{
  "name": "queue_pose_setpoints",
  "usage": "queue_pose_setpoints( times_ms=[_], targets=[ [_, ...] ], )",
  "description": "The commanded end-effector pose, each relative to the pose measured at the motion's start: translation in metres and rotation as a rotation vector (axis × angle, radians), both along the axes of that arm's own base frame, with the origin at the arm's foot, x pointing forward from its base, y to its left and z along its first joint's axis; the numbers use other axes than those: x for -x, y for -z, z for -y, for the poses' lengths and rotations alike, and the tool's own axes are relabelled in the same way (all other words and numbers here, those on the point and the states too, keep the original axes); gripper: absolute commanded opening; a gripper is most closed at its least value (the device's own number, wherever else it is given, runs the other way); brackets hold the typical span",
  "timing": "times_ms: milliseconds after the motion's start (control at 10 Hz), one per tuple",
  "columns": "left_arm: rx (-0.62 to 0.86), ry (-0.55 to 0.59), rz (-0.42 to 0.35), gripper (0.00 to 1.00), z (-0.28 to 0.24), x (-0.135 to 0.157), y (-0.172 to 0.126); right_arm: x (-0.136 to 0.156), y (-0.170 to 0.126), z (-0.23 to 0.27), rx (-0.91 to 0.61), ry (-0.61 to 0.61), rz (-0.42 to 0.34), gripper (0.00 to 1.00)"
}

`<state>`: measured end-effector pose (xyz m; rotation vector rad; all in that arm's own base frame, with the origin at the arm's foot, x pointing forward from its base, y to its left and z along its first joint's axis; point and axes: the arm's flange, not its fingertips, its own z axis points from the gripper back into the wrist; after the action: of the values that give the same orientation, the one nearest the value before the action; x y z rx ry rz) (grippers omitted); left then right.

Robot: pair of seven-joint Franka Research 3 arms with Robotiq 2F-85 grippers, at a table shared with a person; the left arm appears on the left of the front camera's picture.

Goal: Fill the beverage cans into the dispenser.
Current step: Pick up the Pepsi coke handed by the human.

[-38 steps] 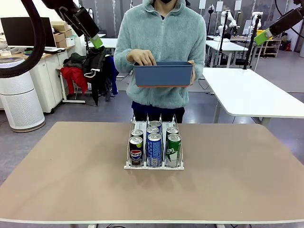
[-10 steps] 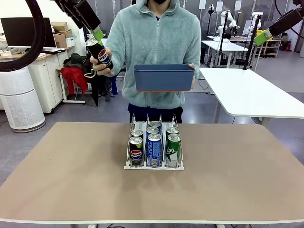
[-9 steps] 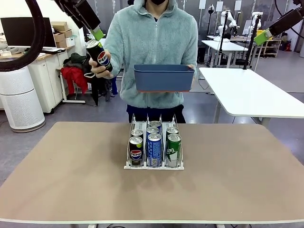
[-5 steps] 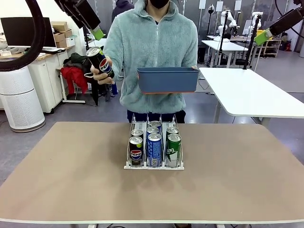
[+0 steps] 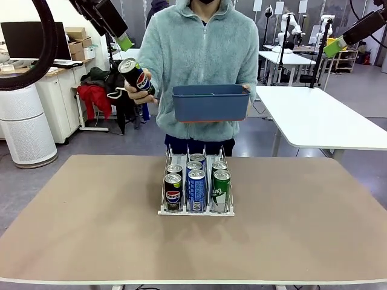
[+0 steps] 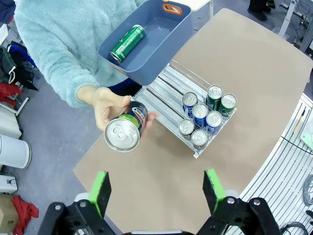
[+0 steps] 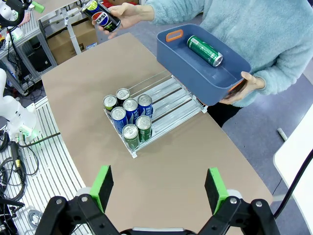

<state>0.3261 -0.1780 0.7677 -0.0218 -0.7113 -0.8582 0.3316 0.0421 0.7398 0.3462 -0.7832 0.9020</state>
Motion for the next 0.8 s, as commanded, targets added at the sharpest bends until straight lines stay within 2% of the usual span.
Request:
queue_pose_setpoints(
  times_ms=[0,400,500,700],
  targets=[
    [-0.001,0.000,-0.001,1.00,0.000,0.000,0.001,0.000,0.001,-0.001,0.002,-0.002,-0.001,1.00],
    [0.000,0.000,0.000,1.00,0.000,0.000,0.000,0.000,0.001,-0.001,0.002,-0.002,-0.001,1.00],
    [-0.006,0.005,-0.027,1.00,0.002,-0.001,0.004,0.000,0.001,-0.001,0.002,-0.002,-0.001,1.00],
    [-0.057,-0.012,-0.035,1.00,-0.003,-0.024,0.013,0.000,0.001,-0.001,0.002,-0.002,-0.001,1.00]
  ],
)
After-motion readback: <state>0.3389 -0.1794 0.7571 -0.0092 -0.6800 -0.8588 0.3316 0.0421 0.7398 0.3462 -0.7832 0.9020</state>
